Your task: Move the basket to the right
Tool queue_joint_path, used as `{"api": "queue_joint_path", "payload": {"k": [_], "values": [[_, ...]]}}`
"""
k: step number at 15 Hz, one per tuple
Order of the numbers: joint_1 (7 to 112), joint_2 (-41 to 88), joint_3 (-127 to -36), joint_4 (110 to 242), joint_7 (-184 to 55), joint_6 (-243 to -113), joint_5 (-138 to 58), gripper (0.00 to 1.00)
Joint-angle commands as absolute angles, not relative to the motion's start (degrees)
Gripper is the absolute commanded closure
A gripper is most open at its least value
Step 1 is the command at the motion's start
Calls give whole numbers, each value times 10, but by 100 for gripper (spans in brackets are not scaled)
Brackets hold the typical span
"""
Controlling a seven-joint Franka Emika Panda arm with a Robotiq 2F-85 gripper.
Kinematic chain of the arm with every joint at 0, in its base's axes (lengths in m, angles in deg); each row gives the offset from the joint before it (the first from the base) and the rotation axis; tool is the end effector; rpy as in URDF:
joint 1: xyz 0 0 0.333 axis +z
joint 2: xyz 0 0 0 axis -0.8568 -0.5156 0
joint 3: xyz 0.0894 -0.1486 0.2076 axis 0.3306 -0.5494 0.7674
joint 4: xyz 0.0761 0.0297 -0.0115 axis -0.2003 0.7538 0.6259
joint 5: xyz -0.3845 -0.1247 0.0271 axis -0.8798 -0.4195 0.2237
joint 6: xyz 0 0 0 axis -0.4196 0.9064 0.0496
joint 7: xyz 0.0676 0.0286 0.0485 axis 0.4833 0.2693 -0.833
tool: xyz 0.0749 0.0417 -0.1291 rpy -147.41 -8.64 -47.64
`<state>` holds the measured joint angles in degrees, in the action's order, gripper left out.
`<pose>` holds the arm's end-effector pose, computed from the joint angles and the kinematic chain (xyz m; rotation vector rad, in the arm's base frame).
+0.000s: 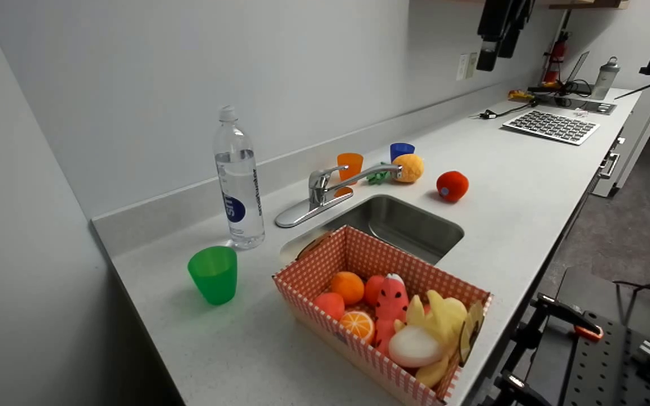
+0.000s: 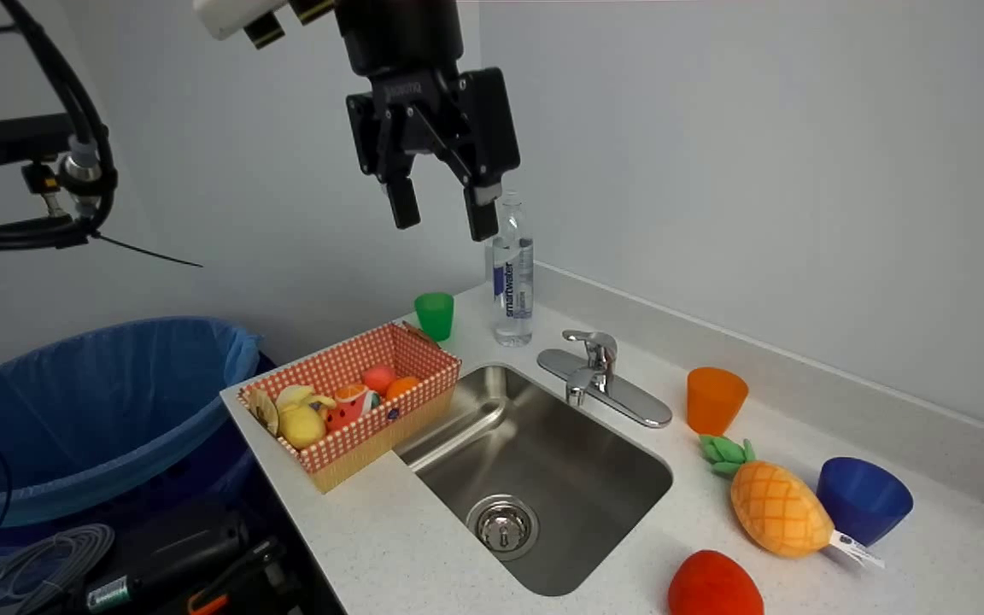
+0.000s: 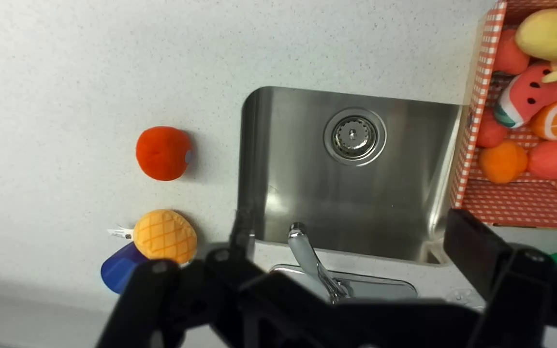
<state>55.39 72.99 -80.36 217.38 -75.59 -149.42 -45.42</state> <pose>0.4237 -0.0667 0.4665 3.0147 0.0619 0.1165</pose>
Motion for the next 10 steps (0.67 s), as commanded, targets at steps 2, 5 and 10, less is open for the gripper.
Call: {"api": "queue_joint_path", "payload": {"k": [2,5,10], "values": [[566,716,-817,2193,-757,-1512,-421,0],[574,700,-815,2216,-758,-1540,-389,0],[597,663,-802,2255,-762,-1589,-343,0]]}}
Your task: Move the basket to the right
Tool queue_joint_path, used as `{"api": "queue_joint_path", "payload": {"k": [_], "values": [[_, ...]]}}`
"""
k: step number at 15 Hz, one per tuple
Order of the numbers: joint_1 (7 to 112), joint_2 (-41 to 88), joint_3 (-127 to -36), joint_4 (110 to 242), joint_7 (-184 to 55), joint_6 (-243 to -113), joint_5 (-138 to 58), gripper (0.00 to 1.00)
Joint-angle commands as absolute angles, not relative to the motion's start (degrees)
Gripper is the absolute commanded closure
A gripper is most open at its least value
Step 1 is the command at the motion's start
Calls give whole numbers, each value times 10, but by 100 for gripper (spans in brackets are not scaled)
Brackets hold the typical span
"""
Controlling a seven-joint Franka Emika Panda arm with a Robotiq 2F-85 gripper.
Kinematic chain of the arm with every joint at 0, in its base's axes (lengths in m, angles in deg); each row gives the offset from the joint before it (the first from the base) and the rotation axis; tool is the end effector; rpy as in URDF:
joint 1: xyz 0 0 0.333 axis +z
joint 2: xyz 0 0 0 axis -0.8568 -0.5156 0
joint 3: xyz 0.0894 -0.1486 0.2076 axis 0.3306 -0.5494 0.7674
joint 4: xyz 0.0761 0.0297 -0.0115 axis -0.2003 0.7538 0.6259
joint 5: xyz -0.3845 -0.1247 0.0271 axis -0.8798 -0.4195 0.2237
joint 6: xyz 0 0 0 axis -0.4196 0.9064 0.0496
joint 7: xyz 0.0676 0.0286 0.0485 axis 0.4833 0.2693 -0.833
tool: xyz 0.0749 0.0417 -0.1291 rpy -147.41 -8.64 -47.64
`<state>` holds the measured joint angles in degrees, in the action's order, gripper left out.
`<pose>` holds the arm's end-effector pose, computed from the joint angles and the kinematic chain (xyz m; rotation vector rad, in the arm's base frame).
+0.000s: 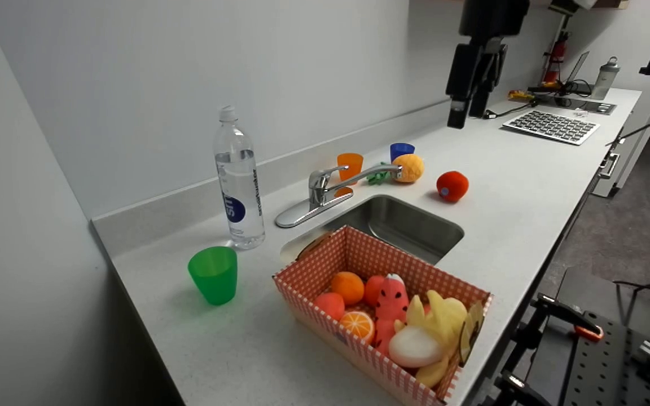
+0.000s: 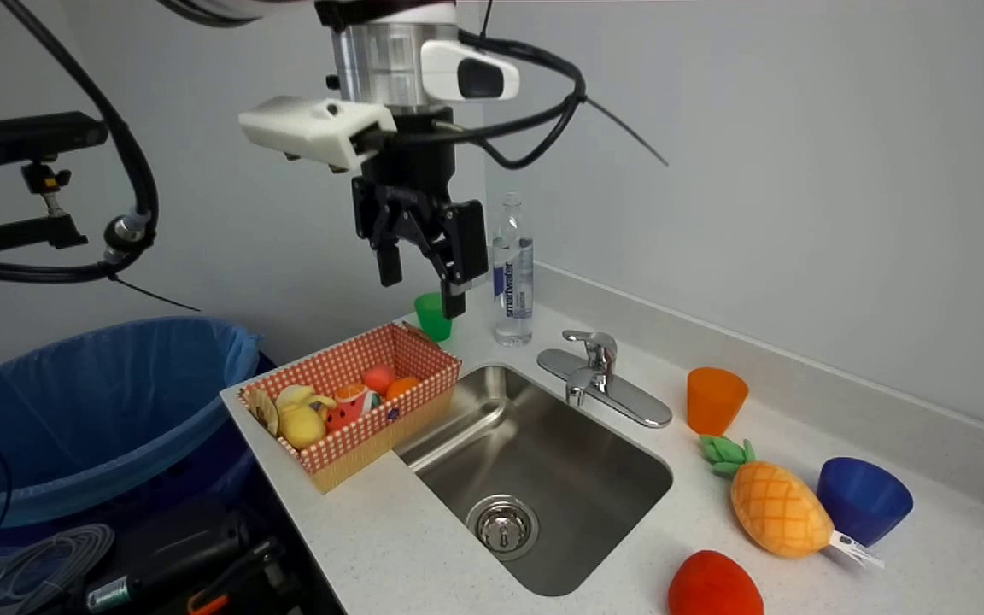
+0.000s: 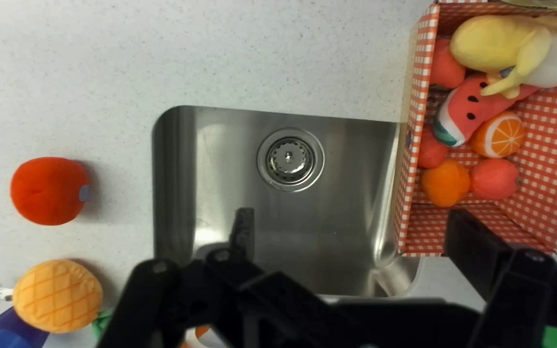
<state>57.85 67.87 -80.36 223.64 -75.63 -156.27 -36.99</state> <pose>0.4333 -0.0291 0.3840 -3.1172 -0.0773 -0.0203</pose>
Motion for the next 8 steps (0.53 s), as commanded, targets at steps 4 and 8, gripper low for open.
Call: {"api": "queue_joint_path", "payload": {"k": [4,8], "values": [[596,651,-794,2255,-756,-1582,-351,0],[598,646,-793,2255,-756,-1583,-350,0]]}}
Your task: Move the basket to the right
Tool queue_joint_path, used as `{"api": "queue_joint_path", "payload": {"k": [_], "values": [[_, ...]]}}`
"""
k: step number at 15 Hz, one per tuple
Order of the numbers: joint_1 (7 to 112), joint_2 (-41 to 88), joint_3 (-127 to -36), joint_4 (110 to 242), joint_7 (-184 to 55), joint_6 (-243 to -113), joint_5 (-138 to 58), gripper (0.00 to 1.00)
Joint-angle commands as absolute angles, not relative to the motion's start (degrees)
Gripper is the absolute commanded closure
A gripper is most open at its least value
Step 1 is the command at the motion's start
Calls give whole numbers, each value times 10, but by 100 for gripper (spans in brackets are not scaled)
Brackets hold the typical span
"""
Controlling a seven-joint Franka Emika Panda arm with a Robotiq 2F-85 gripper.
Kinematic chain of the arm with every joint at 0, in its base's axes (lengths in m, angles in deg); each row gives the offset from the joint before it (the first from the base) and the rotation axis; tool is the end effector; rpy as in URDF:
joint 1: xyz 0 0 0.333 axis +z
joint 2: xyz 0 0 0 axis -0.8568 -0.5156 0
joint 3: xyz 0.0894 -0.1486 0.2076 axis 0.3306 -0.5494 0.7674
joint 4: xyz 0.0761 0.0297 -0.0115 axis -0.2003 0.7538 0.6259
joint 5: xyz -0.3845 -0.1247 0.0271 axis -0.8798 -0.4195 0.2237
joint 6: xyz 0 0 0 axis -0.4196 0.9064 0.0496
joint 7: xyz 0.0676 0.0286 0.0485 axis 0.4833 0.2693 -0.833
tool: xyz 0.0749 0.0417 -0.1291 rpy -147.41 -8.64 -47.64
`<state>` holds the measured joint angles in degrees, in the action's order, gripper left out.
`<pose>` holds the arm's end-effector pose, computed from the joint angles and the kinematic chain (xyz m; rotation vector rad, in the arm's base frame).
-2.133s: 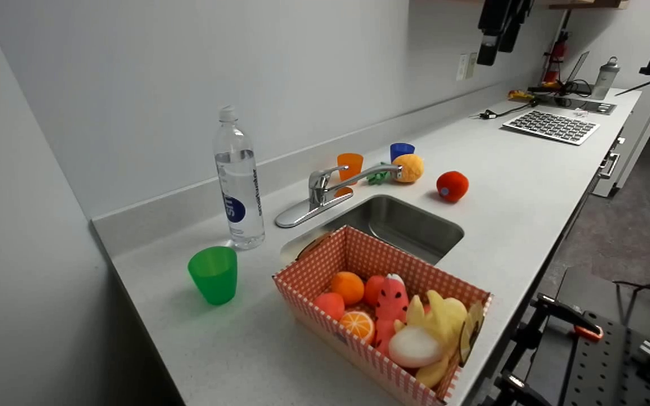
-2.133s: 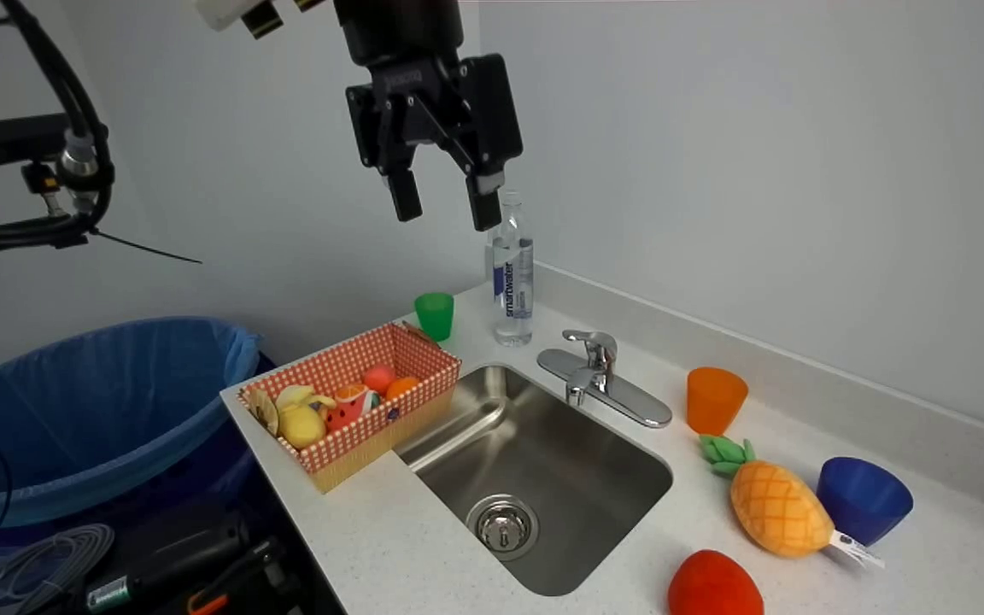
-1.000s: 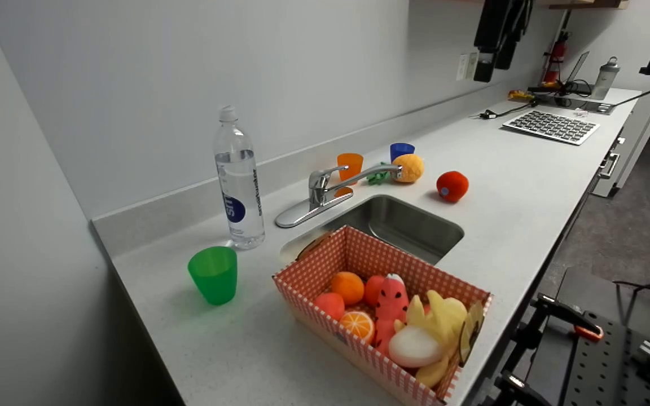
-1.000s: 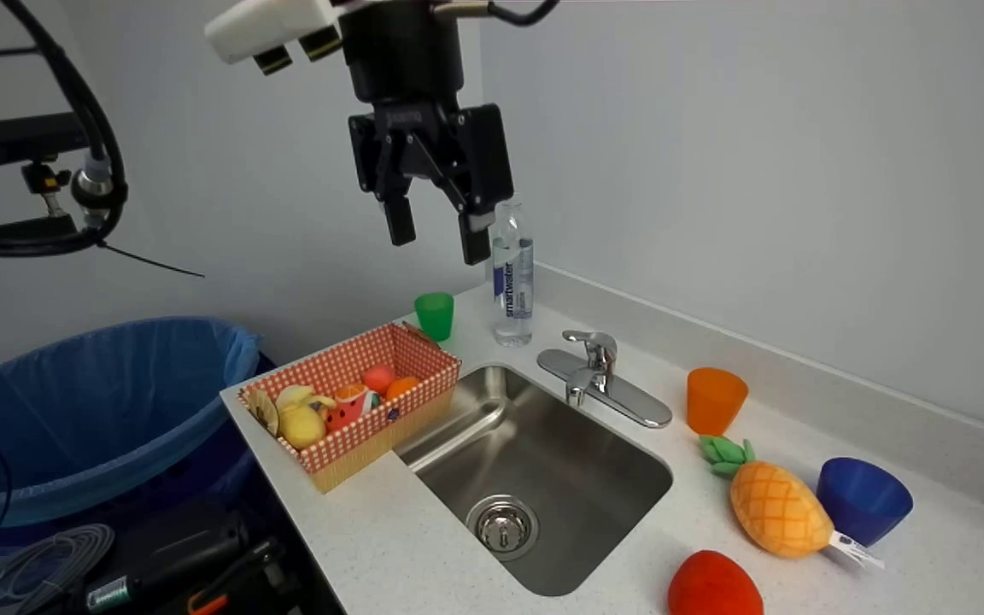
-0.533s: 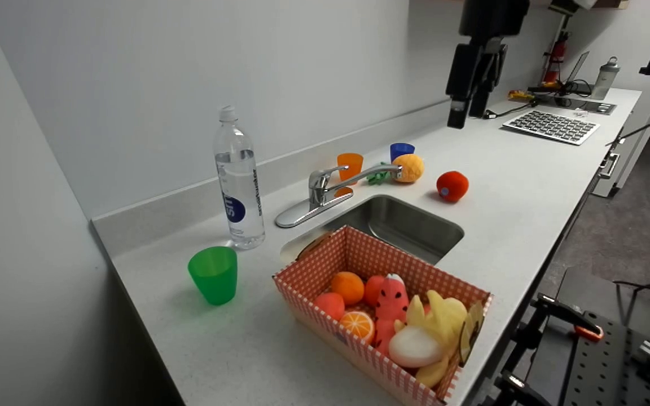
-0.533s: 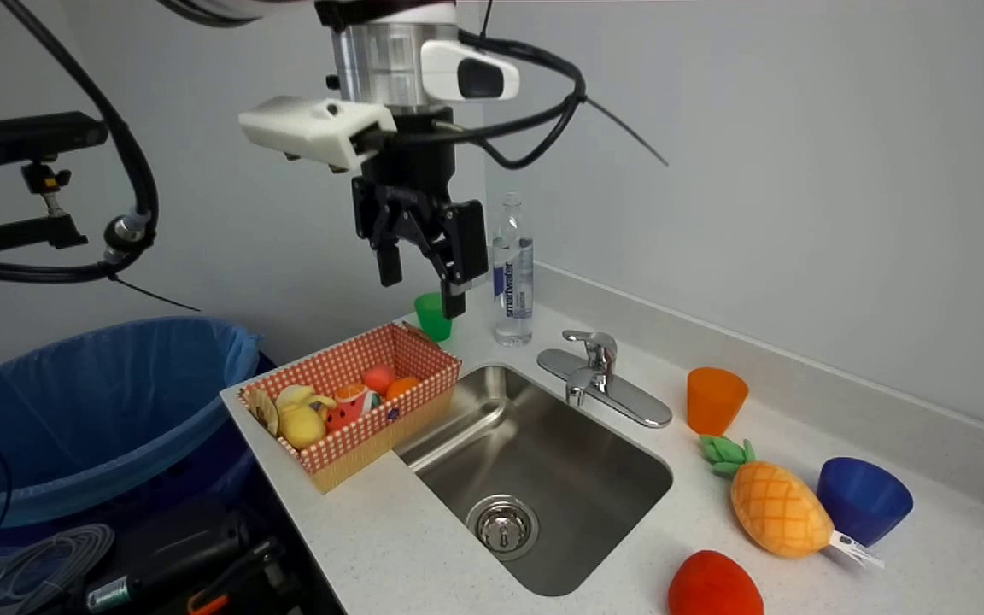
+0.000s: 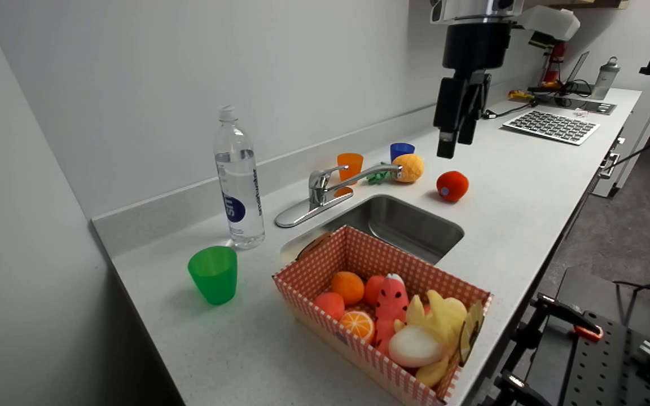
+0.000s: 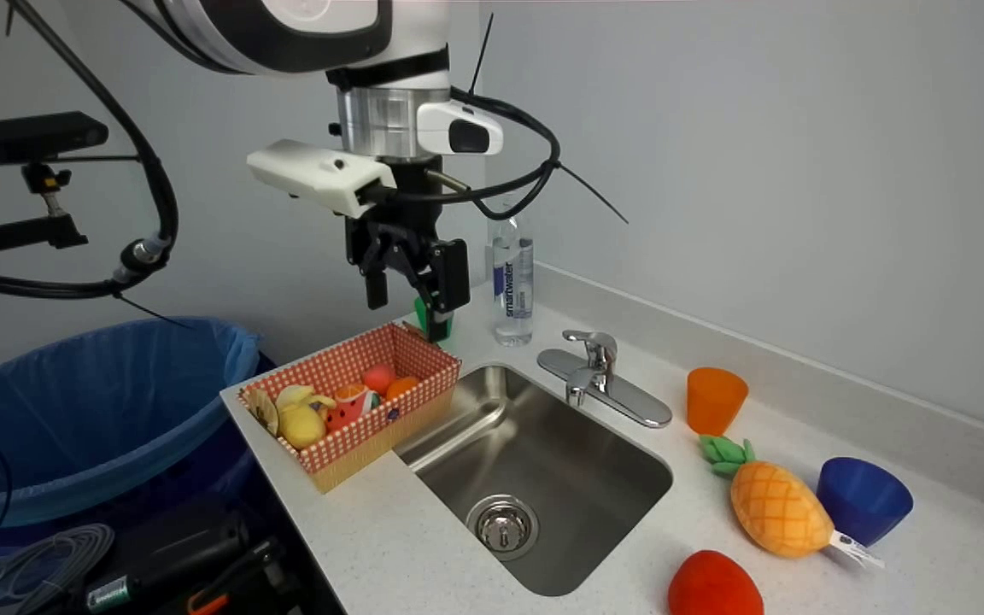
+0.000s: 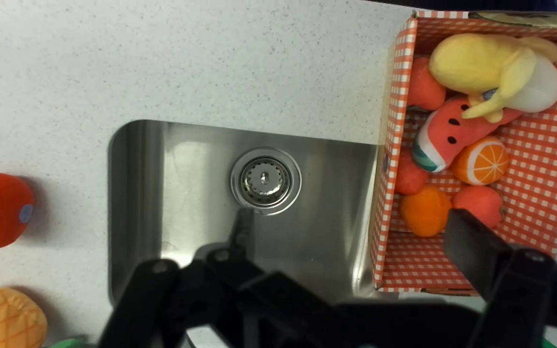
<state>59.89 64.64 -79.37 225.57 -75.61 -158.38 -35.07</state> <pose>0.4336 -0.0029 0.3468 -3.0909 -0.1313 0.0606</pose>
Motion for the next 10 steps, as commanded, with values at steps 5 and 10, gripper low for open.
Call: {"api": "queue_joint_path", "payload": {"k": [5,10], "values": [[598,646,-793,2255,-756,-1583,-350,0],[598,645,-793,2253,-758,-1573,-351,0]]}}
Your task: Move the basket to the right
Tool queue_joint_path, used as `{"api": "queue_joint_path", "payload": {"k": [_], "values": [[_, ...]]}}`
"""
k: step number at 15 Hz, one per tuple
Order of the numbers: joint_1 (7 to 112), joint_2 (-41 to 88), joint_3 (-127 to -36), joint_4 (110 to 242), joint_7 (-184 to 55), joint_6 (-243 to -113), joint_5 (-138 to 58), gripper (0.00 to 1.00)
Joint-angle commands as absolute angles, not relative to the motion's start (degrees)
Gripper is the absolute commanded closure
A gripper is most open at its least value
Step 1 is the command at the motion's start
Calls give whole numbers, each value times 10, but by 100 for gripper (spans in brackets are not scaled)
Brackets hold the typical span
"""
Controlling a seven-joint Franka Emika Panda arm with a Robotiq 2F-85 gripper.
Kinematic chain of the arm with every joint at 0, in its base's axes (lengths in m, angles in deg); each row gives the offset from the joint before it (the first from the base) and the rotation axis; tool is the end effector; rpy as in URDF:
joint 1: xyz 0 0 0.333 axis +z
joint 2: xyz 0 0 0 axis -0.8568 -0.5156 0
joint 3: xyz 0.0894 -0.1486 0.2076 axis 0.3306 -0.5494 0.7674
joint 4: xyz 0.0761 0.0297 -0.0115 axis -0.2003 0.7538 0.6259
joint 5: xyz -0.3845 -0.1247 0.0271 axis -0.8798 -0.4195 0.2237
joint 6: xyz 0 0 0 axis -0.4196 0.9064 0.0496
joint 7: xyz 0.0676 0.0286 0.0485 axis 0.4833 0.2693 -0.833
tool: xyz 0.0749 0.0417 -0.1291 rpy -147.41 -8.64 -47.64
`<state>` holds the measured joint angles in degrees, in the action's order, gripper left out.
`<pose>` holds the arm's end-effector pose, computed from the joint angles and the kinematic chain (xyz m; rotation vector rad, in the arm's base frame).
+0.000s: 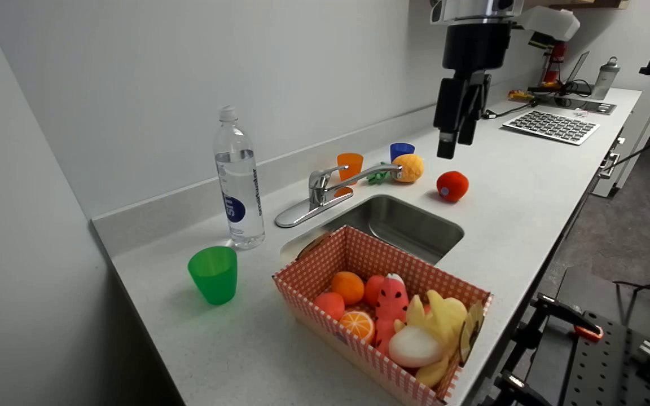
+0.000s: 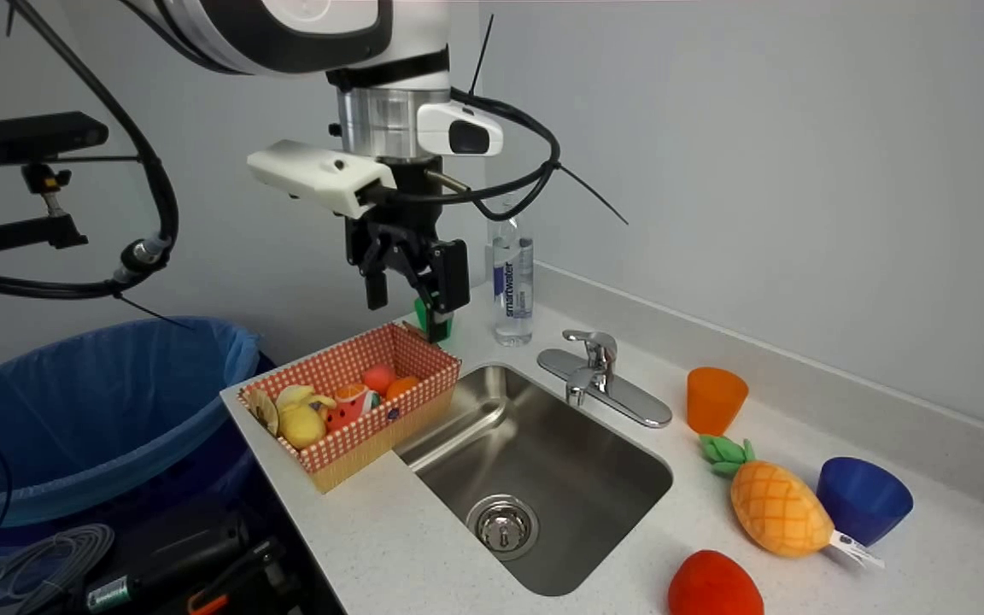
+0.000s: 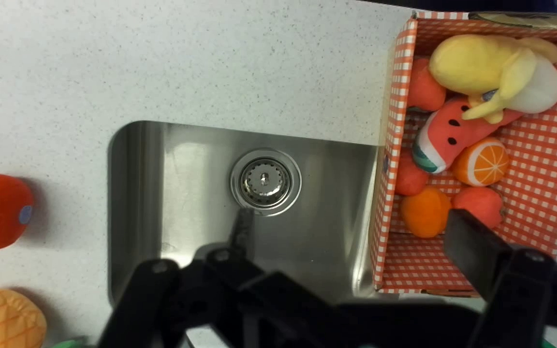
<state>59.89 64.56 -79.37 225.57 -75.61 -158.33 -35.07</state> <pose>0.4334 -0.0029 0.3461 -3.0907 -0.1313 0.0642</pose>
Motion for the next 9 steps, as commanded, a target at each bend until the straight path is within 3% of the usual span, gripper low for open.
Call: {"api": "queue_joint_path", "payload": {"k": [1,9], "values": [[599,644,-793,2252,-759,-1570,-352,0],[604,640,-798,2252,-776,-1566,-340,0]]}}
